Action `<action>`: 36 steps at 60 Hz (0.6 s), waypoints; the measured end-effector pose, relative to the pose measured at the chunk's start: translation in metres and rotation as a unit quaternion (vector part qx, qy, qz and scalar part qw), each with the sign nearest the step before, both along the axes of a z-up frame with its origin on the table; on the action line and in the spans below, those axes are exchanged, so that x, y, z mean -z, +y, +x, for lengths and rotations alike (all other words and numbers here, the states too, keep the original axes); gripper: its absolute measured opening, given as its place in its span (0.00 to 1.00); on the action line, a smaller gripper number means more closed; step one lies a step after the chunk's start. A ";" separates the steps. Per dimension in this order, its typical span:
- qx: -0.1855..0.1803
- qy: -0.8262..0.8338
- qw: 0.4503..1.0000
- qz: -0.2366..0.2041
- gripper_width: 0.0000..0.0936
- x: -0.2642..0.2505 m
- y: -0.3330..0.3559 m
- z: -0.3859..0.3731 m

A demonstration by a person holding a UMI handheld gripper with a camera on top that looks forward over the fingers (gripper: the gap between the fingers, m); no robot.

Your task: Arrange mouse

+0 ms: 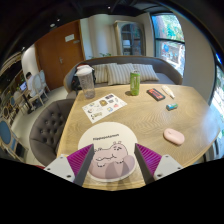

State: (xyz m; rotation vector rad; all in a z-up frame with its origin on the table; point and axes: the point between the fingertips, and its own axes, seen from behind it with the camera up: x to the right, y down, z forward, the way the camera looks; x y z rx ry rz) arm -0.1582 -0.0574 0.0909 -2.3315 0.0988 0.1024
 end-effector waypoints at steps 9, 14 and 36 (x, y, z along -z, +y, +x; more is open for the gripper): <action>-0.007 -0.009 1.000 0.008 0.90 0.007 0.005 -0.006; -0.002 -0.022 1.000 0.012 0.91 0.011 0.003 -0.009; 0.075 -0.037 0.996 0.012 0.90 0.031 -0.029 0.086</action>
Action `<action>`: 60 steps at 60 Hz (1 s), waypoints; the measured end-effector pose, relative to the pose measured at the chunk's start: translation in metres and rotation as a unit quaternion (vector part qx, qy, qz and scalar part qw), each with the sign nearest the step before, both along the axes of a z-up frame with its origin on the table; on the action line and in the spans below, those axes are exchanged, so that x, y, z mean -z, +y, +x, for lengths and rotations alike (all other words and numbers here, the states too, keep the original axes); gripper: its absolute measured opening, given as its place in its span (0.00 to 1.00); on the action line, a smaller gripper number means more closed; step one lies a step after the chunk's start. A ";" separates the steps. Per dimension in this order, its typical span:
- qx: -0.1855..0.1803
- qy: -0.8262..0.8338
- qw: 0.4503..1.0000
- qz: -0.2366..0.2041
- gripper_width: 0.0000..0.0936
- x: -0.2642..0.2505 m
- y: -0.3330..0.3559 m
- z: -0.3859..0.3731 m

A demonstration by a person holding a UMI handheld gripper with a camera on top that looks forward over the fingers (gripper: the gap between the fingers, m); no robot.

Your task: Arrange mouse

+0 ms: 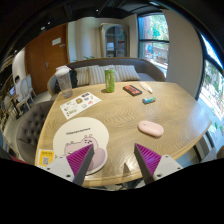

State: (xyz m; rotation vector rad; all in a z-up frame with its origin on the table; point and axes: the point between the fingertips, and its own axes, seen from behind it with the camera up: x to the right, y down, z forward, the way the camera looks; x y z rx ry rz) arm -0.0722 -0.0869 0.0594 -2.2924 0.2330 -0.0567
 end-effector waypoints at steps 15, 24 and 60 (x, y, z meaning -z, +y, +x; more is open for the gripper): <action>0.045 -0.058 0.997 -0.009 0.90 0.030 -0.030 0.135; 0.034 -0.053 0.998 -0.004 0.90 0.045 -0.020 0.189; -0.103 -0.009 0.994 0.039 0.90 0.072 0.078 0.189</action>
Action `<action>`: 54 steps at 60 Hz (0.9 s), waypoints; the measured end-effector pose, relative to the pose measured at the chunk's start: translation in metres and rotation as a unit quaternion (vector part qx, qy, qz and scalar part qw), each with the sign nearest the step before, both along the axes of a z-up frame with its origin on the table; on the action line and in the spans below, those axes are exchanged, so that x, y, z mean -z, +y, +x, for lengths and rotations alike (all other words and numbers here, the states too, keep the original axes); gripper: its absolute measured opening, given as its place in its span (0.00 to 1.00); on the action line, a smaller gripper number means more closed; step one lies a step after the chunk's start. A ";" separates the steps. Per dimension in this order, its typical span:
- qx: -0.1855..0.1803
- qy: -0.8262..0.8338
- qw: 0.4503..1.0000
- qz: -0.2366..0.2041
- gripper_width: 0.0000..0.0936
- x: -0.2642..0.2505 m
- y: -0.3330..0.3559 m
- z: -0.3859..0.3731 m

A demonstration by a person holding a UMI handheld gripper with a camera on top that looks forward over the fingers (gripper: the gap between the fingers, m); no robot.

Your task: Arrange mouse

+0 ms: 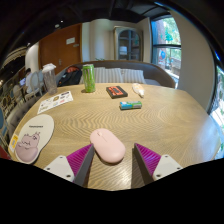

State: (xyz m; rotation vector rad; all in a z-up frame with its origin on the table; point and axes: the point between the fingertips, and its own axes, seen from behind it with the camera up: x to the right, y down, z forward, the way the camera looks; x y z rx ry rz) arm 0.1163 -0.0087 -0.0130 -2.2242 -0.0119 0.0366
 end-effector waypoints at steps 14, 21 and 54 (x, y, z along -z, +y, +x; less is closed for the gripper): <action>0.030 0.002 0.999 0.016 0.83 0.000 0.035 0.017; 0.047 0.004 0.999 0.012 0.73 0.000 0.035 0.016; 0.129 -0.004 0.991 -0.027 0.38 -0.025 0.025 -0.009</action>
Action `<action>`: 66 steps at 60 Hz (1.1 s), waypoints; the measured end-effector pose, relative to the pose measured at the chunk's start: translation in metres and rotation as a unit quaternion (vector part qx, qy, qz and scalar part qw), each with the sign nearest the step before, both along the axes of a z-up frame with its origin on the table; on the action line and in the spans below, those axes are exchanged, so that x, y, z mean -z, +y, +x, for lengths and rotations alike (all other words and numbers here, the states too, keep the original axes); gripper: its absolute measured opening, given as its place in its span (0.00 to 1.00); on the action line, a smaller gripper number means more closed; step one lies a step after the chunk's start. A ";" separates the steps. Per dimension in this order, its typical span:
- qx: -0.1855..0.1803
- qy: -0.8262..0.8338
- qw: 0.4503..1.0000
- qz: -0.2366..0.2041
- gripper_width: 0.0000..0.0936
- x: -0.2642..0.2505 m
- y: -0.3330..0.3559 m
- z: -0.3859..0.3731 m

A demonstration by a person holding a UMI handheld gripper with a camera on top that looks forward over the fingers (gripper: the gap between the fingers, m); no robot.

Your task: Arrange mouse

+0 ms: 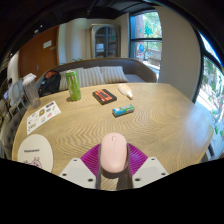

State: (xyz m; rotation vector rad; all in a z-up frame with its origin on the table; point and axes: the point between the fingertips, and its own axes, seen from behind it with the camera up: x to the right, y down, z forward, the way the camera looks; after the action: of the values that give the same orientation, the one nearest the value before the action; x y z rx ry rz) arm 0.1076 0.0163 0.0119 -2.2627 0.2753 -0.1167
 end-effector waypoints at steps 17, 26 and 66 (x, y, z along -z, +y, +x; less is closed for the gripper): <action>-0.015 0.024 0.997 0.071 0.38 -0.057 -0.002 -0.188; -0.059 0.019 0.997 0.050 0.38 -0.011 -0.001 -0.271; -0.142 0.016 0.989 -0.047 0.89 -0.025 -0.084 -0.287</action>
State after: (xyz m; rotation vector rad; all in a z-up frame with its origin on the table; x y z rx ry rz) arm -0.1790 -0.0677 0.0370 -2.3730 -0.0395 0.0580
